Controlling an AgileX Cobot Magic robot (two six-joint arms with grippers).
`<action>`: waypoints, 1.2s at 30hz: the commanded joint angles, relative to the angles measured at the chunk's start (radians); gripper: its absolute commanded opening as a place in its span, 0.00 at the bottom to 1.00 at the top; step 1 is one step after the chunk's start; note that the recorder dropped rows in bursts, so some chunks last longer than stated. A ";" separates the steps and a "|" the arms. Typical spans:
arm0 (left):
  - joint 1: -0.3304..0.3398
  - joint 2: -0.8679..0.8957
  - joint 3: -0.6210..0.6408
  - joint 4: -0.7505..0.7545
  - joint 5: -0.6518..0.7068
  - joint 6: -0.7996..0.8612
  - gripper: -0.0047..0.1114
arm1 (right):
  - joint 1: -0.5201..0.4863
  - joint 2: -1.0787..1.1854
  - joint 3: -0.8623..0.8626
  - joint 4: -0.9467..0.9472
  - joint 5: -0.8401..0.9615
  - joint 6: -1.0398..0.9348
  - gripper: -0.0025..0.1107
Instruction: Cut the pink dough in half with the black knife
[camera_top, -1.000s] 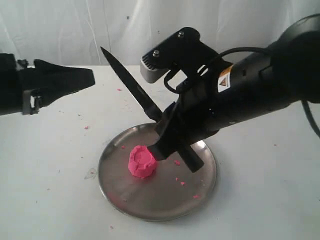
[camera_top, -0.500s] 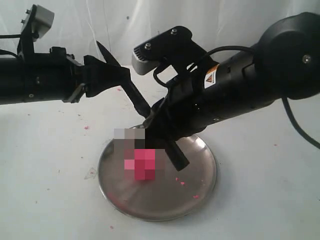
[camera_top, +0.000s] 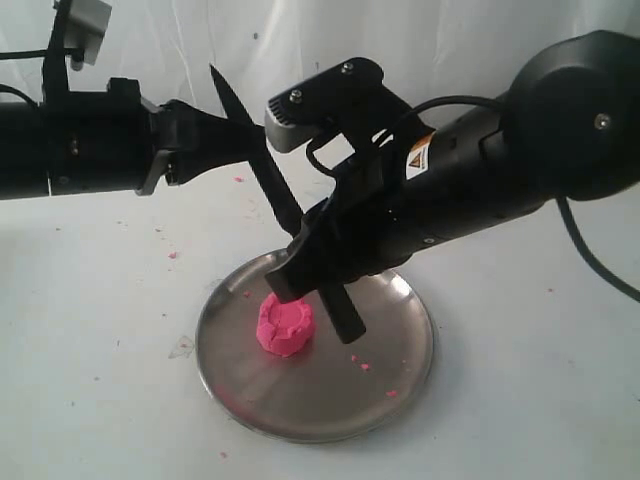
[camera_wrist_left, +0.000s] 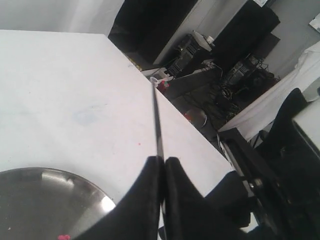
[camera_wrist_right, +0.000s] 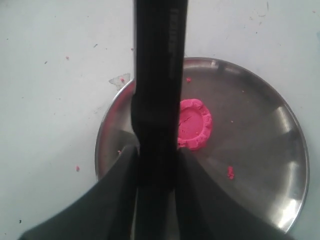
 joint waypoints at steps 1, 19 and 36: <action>0.002 0.001 -0.013 -0.023 -0.043 0.022 0.04 | 0.002 -0.013 -0.008 0.012 -0.021 0.006 0.02; 0.002 0.001 -0.013 -0.023 -0.072 0.106 0.04 | 0.002 -0.070 -0.008 -0.097 0.027 0.009 0.50; 0.414 -0.050 -0.083 0.220 0.563 0.096 0.04 | 0.000 -0.126 -0.004 0.215 0.153 -0.476 0.50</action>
